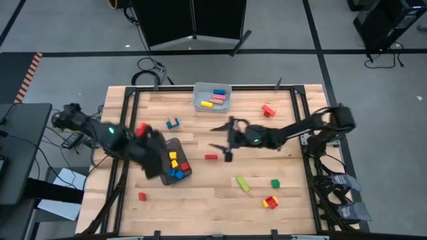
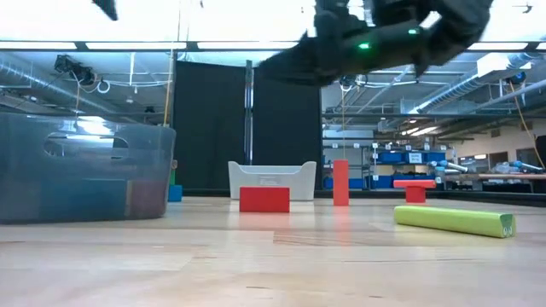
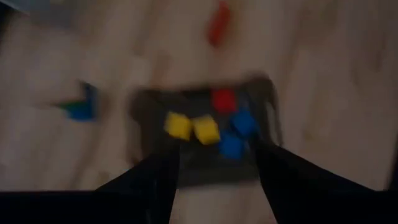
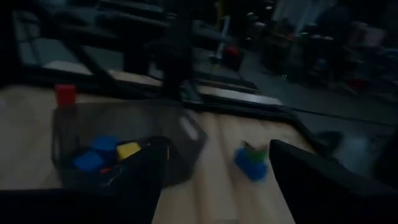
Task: Sort blocks by size
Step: Put the red rectangular block into the gray bin
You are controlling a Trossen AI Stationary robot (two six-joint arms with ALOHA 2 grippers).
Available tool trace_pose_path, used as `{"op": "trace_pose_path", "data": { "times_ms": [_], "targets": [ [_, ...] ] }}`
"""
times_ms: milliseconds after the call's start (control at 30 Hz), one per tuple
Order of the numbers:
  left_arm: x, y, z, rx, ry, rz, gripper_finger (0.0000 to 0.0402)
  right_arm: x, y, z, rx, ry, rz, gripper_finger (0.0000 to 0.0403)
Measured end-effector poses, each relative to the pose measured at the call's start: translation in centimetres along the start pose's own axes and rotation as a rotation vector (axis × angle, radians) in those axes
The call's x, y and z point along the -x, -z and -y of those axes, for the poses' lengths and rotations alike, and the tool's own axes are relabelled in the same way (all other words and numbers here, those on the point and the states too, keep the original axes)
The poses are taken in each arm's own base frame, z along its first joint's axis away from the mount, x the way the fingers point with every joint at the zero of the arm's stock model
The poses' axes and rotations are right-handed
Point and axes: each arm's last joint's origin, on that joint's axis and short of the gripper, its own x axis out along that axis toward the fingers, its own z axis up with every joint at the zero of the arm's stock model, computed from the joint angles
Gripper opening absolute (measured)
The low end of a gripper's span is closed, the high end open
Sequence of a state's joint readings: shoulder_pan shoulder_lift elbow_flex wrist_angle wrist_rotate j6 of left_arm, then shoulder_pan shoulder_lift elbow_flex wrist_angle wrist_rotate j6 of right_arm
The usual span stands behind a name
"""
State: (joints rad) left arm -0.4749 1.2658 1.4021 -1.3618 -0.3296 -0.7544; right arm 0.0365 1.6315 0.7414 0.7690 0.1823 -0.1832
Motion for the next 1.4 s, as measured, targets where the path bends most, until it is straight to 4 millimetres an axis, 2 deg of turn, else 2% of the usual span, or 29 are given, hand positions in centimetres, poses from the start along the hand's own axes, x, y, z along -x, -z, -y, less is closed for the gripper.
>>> {"op": "trace_pose_path", "data": {
  "times_ms": [133, 267, 400, 567, 1033, 1167, 1300, 1400],
  "targets": [
    [-2.2, 1.4, 3.4, -0.094, 0.025, -0.213, 0.0218, 3.0, -0.3, 1.3, -0.015, 0.076, 0.051, 0.0276],
    [-4.4, 3.0, 6.4, -0.091, -0.045, -0.37, 0.0218, 4.7, -0.7, 2.1, -0.024, 0.105, 0.082, 0.027],
    [-6.2, 4.9, 9.2, -0.073, -0.092, -0.464, 0.0219, 5.4, -0.8, 2.3, -0.027, 0.112, 0.094, 0.0267],
    [-7.1, 7.2, 11.6, -0.082, -0.125, -0.501, 0.0219, 5.4, -0.6, 2.3, -0.025, 0.109, 0.086, 0.0267],
    [-5.0, 11.7, 13.4, 0.16, -0.201, -0.345, 0.0219, 5.4, -0.8, 1.8, -0.032, 0.096, 0.117, 0.0256],
    [-5.7, 13.3, 13.3, 0.192, -0.219, -0.331, 0.0219, 5.4, -1.0, 1.5, -0.033, 0.087, 0.139, 0.0256],
    [-7.6, 15.0, 13.0, 0.179, -0.214, -0.344, 0.0219, 5.5, -1.2, 1.2, -0.032, 0.08, 0.151, 0.0254],
    [-8.1, 15.4, 12.4, 0.181, -0.186, -0.306, 0.0219, 5.5, -1.3, 1.1, -0.032, 0.074, 0.157, 0.0252]
  ]
}}
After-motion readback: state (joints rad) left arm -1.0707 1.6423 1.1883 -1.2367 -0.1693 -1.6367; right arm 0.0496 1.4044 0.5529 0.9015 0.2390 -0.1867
